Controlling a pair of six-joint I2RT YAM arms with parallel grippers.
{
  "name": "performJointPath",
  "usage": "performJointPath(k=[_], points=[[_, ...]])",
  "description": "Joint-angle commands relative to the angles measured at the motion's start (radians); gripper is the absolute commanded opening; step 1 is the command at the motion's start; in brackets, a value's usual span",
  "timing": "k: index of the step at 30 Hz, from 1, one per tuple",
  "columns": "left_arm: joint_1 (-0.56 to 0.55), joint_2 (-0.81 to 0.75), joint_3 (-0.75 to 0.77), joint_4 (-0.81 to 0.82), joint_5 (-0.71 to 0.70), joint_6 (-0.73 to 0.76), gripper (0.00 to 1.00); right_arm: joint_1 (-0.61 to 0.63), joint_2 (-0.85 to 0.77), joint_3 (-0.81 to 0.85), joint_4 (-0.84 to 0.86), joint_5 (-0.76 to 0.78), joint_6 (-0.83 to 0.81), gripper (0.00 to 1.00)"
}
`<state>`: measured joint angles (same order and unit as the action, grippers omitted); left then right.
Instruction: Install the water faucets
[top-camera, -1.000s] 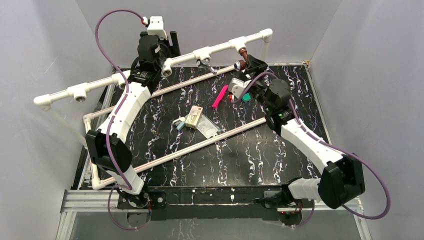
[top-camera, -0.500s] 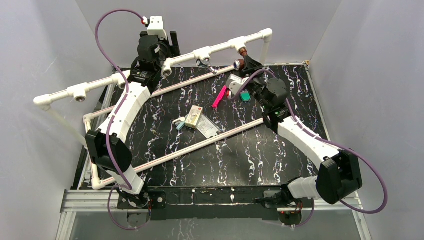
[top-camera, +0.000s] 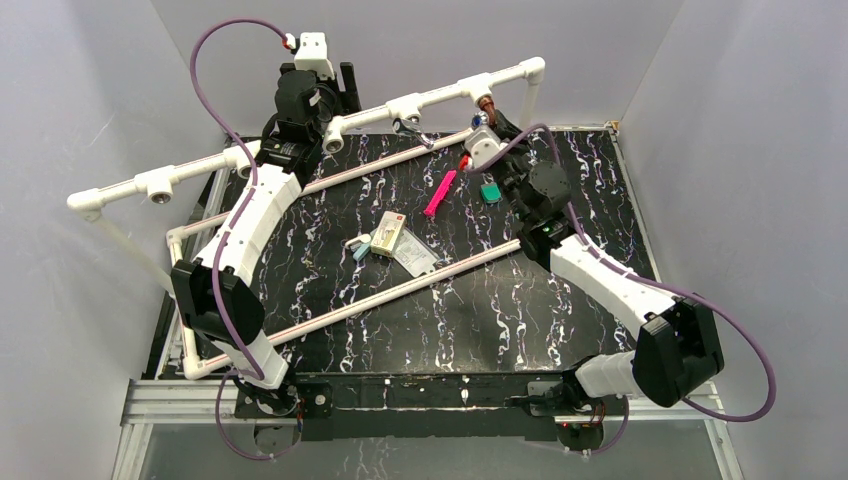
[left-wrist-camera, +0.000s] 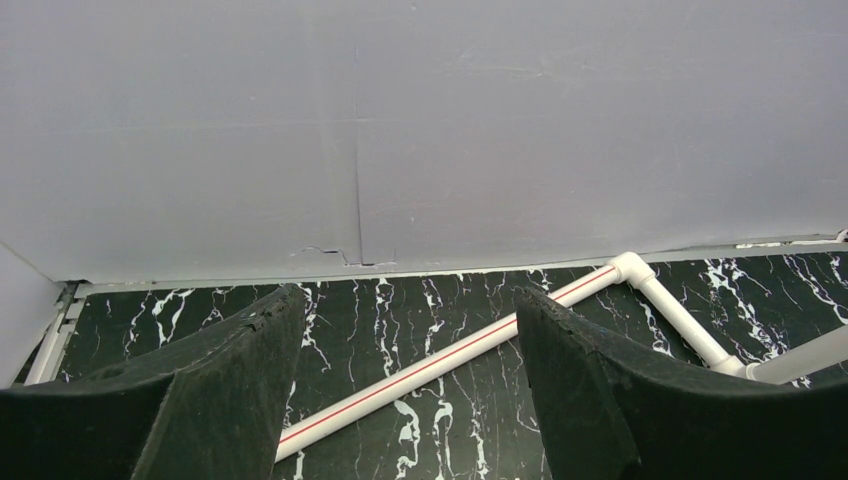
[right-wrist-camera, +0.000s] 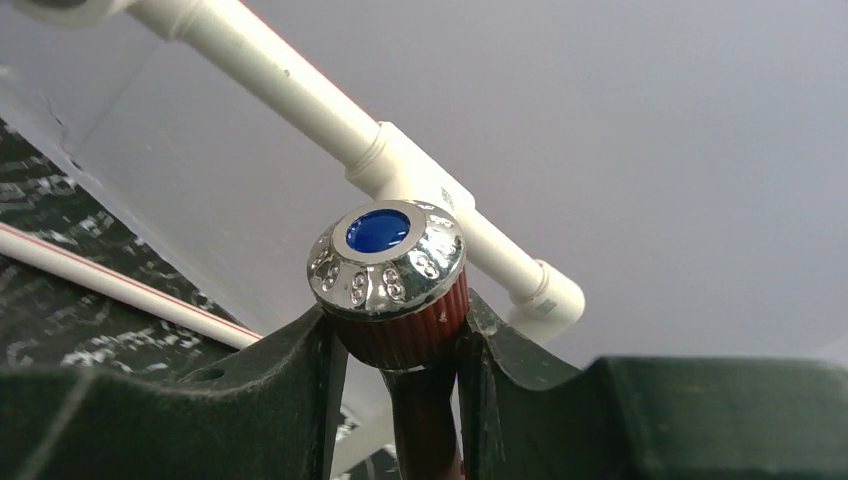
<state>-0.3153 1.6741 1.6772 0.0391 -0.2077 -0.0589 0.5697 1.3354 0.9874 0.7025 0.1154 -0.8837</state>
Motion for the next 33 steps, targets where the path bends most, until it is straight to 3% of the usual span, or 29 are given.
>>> performJointPath(k=[1, 23, 26, 33], points=[[-0.015, 0.035, -0.074, -0.216, 0.033, 0.017, 0.75, 0.012, -0.014, 0.051, 0.082, 0.11, 0.387, 0.01], [-0.015, 0.018, -0.092, -0.212, 0.03, 0.024, 0.75, -0.014, -0.045, 0.215, -0.355, 0.292, 1.709, 0.01], [-0.015, 0.017, -0.094, -0.21, 0.031, 0.023, 0.75, -0.037, -0.049, 0.197, -0.424, 0.271, 1.915, 0.01], [-0.015, 0.016, -0.093, -0.21, 0.037, 0.019, 0.75, -0.075, -0.061, 0.096, -0.391, 0.166, 2.293, 0.01]])
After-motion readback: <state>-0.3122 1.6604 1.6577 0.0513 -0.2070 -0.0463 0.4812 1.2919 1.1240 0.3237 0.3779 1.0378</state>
